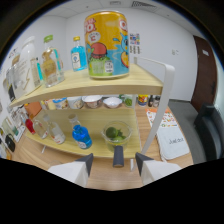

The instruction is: Make me a cup of Mojito.

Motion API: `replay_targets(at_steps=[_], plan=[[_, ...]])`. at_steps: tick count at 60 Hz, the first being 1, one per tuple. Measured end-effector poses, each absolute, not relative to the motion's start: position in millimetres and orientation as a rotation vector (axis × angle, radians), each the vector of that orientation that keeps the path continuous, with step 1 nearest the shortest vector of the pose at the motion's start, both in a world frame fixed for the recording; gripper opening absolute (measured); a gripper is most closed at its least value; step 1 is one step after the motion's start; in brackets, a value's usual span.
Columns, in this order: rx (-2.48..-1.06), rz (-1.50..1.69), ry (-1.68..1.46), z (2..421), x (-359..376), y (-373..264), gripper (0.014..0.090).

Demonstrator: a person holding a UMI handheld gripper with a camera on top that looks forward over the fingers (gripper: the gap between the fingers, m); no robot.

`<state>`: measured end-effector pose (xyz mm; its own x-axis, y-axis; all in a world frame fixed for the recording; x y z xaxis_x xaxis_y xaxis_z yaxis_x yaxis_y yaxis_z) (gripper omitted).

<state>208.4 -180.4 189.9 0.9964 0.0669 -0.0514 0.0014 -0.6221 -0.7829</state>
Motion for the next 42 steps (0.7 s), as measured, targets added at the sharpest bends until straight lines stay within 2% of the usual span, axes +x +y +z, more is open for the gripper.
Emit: replay_targets(at_steps=[5,11,17,24,28,42], plan=[[-2.262,0.079,-0.036,181,213,-169,0.07],[-2.287,0.084,-0.011,174,214,-162,0.0538],[-2.312,0.091,-0.016,167,212,-159,0.0425],[-2.321,0.067,-0.022,165,214,-155,0.0241],[-2.318,0.063,-0.02,165,214,-154,0.0184],[-2.331,0.074,-0.02,165,215,-154,0.0166]])
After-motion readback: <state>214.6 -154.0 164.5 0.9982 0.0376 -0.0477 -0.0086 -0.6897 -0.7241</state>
